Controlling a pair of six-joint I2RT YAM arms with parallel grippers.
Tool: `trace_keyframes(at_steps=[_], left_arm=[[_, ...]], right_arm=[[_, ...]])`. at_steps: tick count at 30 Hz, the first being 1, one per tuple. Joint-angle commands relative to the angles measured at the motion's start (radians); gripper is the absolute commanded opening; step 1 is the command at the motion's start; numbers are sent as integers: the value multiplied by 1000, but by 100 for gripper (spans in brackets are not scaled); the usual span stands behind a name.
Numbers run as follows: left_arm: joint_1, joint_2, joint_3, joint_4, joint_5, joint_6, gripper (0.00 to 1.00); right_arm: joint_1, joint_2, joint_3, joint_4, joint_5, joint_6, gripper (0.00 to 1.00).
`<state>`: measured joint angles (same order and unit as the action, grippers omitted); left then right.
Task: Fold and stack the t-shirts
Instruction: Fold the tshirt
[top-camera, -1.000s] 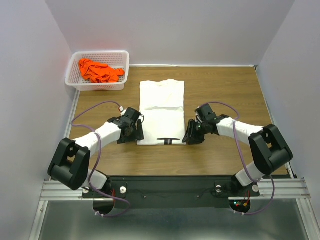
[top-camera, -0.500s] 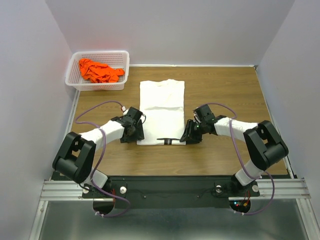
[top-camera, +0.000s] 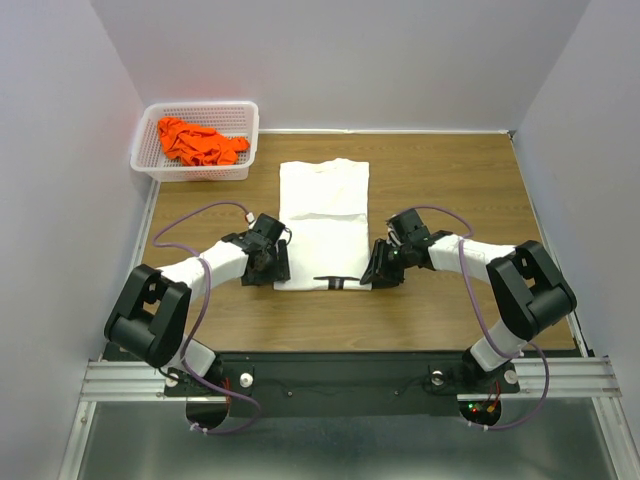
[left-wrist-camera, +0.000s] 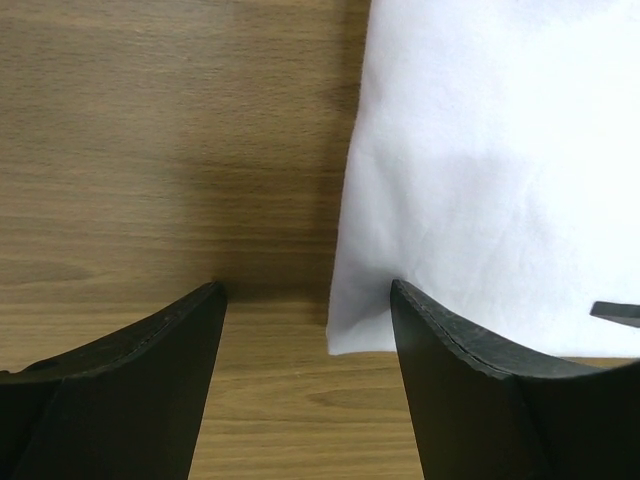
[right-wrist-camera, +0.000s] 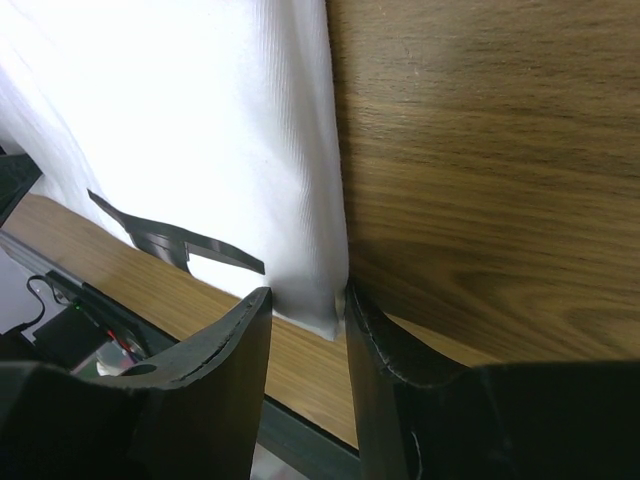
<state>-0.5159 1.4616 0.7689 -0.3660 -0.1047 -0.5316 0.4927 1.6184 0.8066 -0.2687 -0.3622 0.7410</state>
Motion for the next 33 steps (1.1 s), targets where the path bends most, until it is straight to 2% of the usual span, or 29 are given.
trace_keyframes(at_steps=[1,4,13,16,17,20,24,27,33], left_arm=[[-19,9,-26,-27,134,-15,78],[-19,9,-36,-24,132,-15,75],[-65,94,-56,-27,181,-21,45],[-76,101,-49,-28,189,-25,27],[-81,106,-46,-28,197,-27,17],[-82,98,-25,-43,195,-24,0],[-84,97,59,-102,160,-2,0],[-87,89,96,-142,184,7,0],[-159,-53,15,-235,304,-14,0]], right_arm=[[10,31,-29,-36,48,-18,41],[12,29,-32,-41,51,-20,41],[9,37,-34,-56,55,-31,35],[10,47,-26,-72,58,-52,25],[10,49,-20,-78,66,-64,16],[10,37,-3,-115,120,-81,1],[-8,6,58,-229,218,-147,1],[-26,-18,114,-327,241,-209,0],[-25,-100,135,-582,126,-359,1]])
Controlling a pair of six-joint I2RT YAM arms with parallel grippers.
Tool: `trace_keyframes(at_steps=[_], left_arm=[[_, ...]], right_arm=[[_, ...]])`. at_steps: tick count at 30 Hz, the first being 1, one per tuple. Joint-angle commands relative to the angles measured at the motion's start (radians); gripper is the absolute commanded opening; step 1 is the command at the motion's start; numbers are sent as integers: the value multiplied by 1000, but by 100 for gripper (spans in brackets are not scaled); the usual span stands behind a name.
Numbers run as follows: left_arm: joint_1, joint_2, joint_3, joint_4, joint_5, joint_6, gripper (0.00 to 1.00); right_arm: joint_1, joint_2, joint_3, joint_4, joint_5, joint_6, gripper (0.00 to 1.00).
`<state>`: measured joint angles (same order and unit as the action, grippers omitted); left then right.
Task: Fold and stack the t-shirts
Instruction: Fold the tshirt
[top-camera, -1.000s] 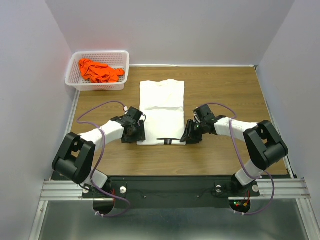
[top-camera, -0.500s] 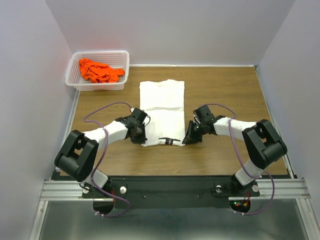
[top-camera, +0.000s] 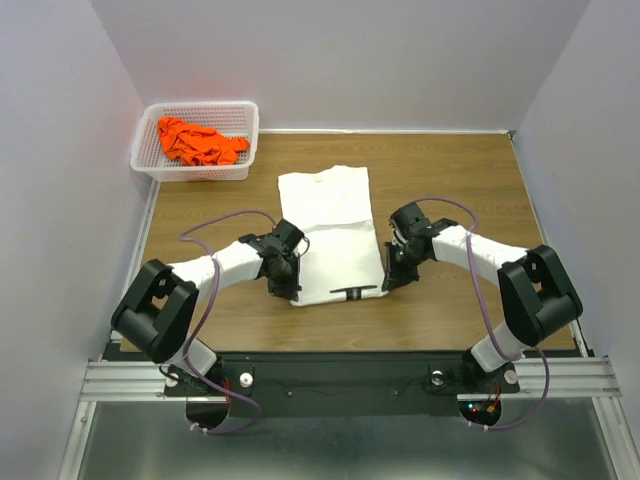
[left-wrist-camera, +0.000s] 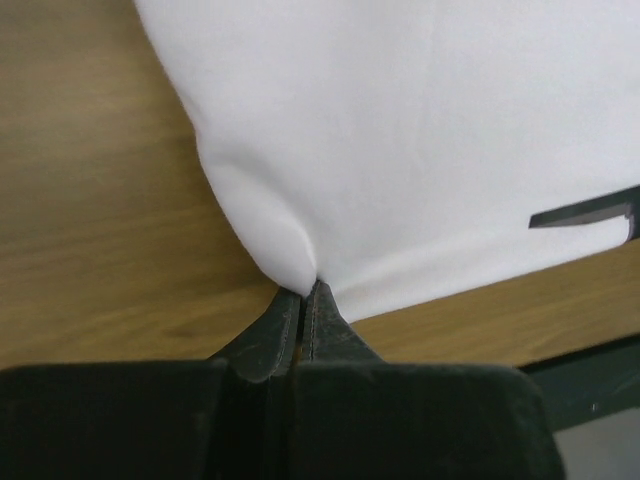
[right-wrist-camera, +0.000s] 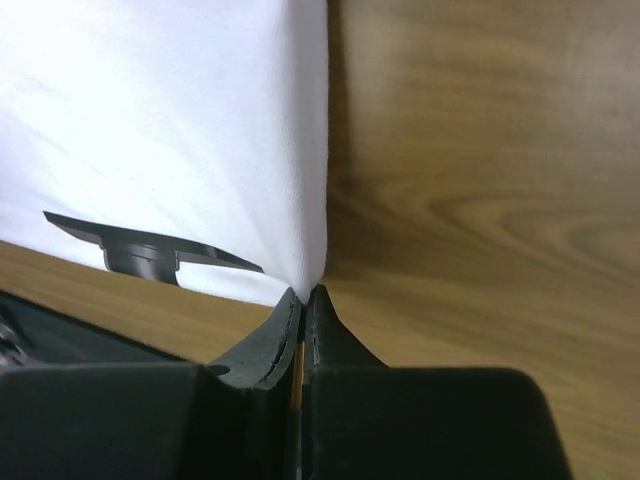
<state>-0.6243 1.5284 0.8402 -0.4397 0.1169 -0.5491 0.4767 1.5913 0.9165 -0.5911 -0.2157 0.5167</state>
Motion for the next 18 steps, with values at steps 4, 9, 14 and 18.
trace_keyframes(at_steps=[4,9,14,18], left_arm=[[-175,-249,-85,-244,206,-54,0],[-209,-410,-12,-338,248,-123,0],[-128,-370,190,-413,32,-106,0],[-13,-327,266,-346,-2,-59,0]], right_arm=[[-6,-151,33,-458,-111,-207,1],[-9,-220,178,-657,-64,-218,1],[-9,-142,491,-691,117,-195,1],[-9,-24,718,-684,156,-204,1]])
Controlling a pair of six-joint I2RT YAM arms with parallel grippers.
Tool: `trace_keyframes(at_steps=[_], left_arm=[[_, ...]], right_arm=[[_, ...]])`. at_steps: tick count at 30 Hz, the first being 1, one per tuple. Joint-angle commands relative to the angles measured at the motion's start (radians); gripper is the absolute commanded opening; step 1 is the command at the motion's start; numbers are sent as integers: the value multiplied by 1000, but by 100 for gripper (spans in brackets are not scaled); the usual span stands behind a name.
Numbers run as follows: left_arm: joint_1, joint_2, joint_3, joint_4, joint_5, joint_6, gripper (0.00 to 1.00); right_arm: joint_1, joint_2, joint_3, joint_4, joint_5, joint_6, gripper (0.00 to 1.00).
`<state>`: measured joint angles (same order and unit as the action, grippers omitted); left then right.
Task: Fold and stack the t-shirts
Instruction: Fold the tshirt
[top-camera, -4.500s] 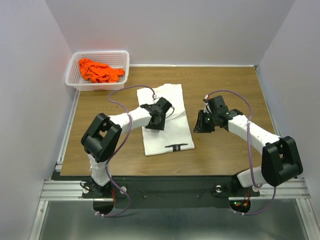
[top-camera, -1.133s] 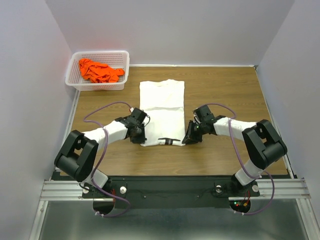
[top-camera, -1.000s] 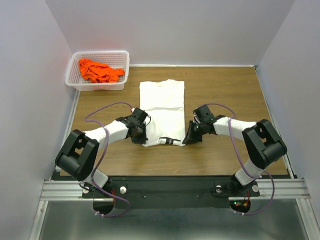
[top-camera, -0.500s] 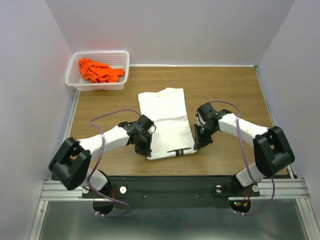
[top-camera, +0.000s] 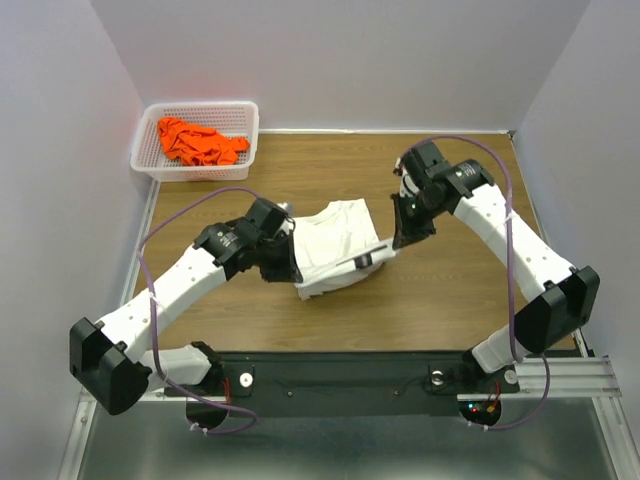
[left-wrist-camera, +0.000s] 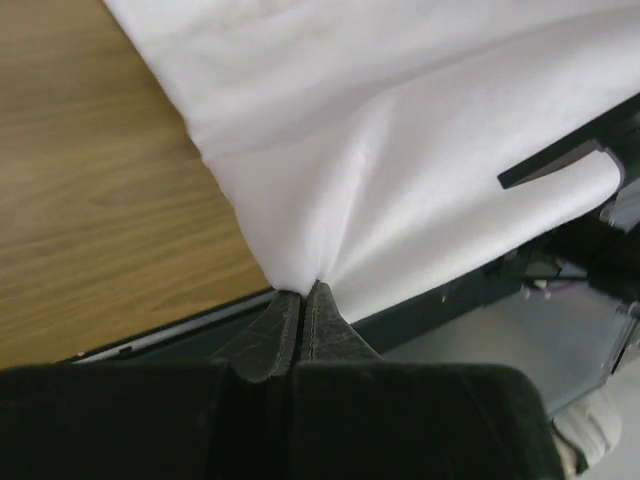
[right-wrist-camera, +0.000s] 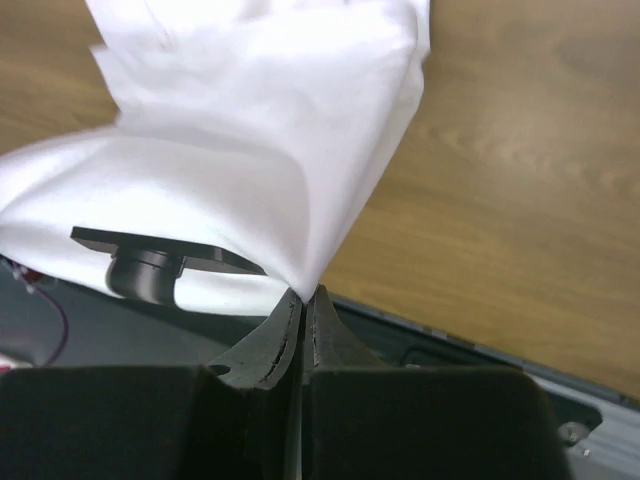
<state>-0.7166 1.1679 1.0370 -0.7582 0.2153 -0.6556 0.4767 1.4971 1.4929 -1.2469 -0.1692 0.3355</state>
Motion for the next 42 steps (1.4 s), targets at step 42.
trace_keyframes(at_steps=[42], left_arm=[[286,533,198,461,-386,272,4]], right_arm=[[-69,583,337,487,155,-46,9]])
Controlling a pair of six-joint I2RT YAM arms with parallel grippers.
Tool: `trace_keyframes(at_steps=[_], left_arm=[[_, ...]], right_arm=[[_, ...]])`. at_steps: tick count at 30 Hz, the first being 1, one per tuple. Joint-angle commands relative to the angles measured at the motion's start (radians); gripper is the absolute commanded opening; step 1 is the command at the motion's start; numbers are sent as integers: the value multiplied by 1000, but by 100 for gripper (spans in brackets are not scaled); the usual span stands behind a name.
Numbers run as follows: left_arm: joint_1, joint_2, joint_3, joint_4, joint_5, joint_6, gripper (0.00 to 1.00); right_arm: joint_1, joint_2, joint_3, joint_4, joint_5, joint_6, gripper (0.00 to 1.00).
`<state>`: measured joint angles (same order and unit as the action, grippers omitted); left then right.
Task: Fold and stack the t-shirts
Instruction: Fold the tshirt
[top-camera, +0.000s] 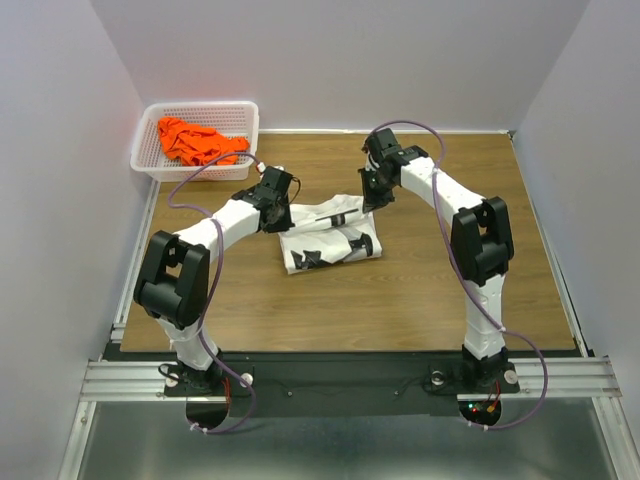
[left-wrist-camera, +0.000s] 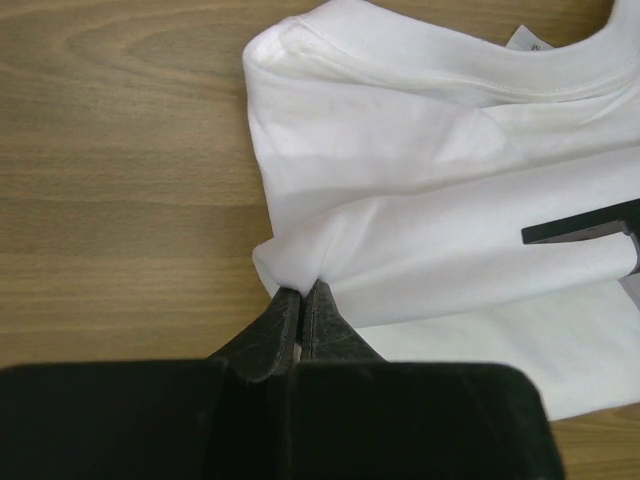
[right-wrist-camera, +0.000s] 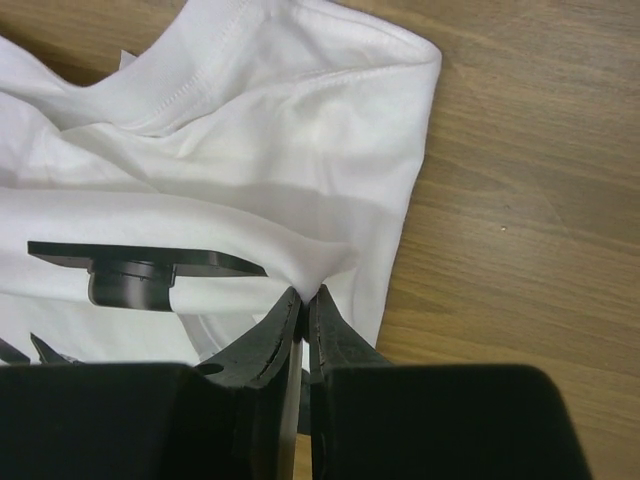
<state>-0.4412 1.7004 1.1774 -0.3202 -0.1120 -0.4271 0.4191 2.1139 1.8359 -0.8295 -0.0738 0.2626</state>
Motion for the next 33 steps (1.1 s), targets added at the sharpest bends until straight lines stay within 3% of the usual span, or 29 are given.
trace_keyframes(at_steps=[1,10,17,33], left_arm=[[10,1,62,24,-57,45,4],[10,-44,85,70,-15,63,4],[4,-53,99,105,41,97,4],[4,113,120,182,31,148,8]], right_arm=[[-13,-40,-4,72,63,33,9],[-11,-173,-90,101,135,86,1],[-11,-247,-165,109,180,112,1],[-14,-213,-306,196,243,199,2]])
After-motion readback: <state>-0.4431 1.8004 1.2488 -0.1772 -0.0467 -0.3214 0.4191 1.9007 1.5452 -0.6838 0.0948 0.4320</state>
